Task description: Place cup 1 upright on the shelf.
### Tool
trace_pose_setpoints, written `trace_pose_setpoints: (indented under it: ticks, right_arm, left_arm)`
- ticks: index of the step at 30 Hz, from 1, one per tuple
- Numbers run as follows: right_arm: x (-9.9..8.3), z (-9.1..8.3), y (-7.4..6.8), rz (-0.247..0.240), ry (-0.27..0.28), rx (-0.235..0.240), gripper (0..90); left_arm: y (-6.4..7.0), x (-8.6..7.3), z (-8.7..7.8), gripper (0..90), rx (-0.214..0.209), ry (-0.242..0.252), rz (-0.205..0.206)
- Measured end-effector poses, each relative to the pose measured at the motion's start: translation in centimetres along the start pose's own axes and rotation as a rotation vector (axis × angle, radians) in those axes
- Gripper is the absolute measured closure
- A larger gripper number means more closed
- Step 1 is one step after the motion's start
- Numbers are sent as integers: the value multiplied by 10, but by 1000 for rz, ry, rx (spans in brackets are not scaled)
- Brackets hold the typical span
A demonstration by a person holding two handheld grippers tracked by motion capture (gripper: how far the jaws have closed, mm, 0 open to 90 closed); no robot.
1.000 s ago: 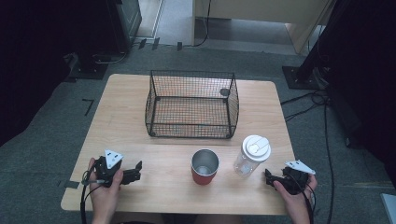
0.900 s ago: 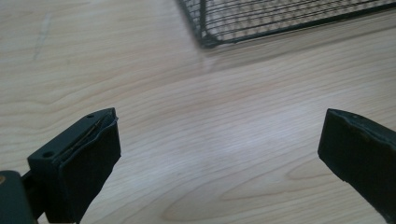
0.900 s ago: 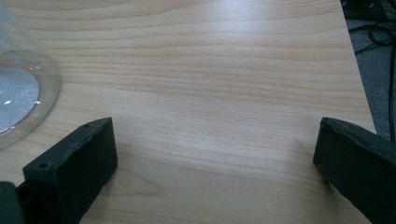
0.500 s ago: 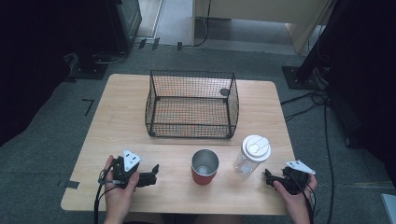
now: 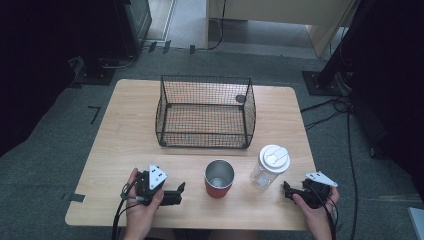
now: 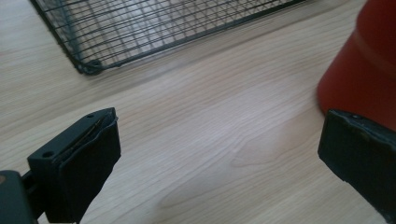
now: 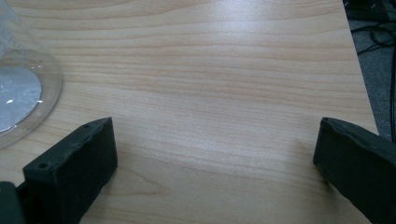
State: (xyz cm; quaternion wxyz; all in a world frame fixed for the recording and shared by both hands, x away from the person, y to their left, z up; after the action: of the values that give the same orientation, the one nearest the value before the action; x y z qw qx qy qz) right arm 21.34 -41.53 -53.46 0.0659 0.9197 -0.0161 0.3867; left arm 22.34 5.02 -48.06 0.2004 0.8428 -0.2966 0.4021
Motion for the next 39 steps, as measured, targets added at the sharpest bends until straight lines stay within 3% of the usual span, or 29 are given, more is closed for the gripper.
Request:
trace_pose_setpoints:
  ticks: [21,24,28,31,32,36,39]
  right_arm:
    - [0,0,0,1,-1,-1,0]
    - [0,0,0,1,-1,-1,0]
    - [0,0,0,1,-1,-1,0]
    - [0,0,0,0,0,0,0]
    - [0,0,0,1,-1,-1,0]
    - [0,0,0,1,-1,-1,0]
    - [0,0,0,0,0,0,0]
  left_arm:
    - [44,7,17,0,-156,50,54]
    - [49,7,19,0,-171,61,67]
    - [57,6,21,0,-158,70,78]
    - [60,7,26,0,-203,79,39]
    - [60,7,28,0,-198,79,35]
    - [65,7,34,0,-211,100,41]
    - [72,8,39,0,-209,132,71]
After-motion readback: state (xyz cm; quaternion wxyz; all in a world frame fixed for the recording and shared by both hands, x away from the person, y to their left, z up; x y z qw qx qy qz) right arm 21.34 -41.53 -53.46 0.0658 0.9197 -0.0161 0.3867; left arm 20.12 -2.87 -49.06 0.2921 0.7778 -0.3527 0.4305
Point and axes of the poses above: each handheld gripper's, and its own axes: z roughly forward along the jaws, x roughly out of its top, y roughly to its right, the point moved 1 cm from there along z, roughly forward along the jaws, and after that the axes turned 11 degrees about -x, right-handed, at the moved point
